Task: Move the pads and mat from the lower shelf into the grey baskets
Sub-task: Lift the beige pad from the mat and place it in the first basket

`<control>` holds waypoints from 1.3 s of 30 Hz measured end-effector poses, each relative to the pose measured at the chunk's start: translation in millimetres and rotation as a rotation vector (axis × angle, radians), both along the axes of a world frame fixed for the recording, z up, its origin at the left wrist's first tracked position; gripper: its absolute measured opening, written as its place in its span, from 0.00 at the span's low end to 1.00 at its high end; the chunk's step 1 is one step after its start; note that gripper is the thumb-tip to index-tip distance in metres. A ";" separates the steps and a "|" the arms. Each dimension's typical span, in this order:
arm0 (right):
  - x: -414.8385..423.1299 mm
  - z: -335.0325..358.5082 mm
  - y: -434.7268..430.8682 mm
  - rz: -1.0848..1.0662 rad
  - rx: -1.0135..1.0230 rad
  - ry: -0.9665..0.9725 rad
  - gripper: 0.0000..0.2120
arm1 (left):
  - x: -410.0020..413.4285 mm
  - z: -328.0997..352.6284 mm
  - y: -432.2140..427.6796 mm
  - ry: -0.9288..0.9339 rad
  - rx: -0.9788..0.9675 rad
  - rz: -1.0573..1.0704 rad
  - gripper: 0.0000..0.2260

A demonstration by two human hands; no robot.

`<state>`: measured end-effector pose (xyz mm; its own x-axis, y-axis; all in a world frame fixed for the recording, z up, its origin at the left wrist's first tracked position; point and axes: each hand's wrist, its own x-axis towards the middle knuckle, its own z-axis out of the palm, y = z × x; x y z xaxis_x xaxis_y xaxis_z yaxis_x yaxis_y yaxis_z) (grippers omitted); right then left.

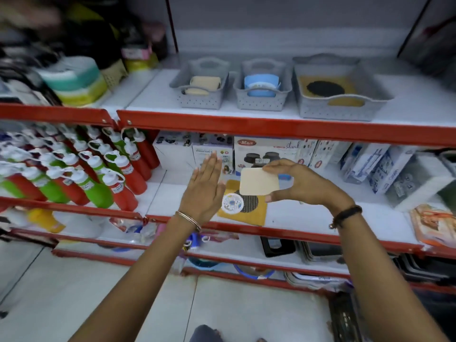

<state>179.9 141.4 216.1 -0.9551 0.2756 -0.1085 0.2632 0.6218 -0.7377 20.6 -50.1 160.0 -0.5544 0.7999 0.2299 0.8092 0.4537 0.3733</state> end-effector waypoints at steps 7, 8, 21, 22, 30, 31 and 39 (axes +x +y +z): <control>-33.9 99.7 0.5 0.044 0.171 0.193 0.33 | -57.6 111.9 -0.9 0.096 -0.032 0.012 0.25; -43.1 108.3 3.1 0.032 0.208 0.211 0.33 | -67.8 121.4 1.4 0.113 -0.045 0.013 0.25; -241.4 128.5 44.1 -0.128 0.290 0.218 0.28 | -210.1 159.8 68.1 0.065 -0.254 -0.039 0.24; -252.4 123.9 45.1 -0.129 0.287 0.214 0.28 | -217.3 158.7 72.3 0.036 -0.252 -0.048 0.24; -276.4 100.3 50.0 -0.049 0.348 0.108 0.14 | -233.8 143.8 84.1 0.034 -0.199 -0.106 0.18; -276.3 102.3 49.2 -0.043 0.360 0.108 0.13 | -233.6 144.3 84.3 0.029 -0.198 -0.106 0.18; -222.9 112.4 15.8 -0.162 0.458 0.510 0.14 | -183.9 140.6 62.8 0.209 0.314 -0.132 0.17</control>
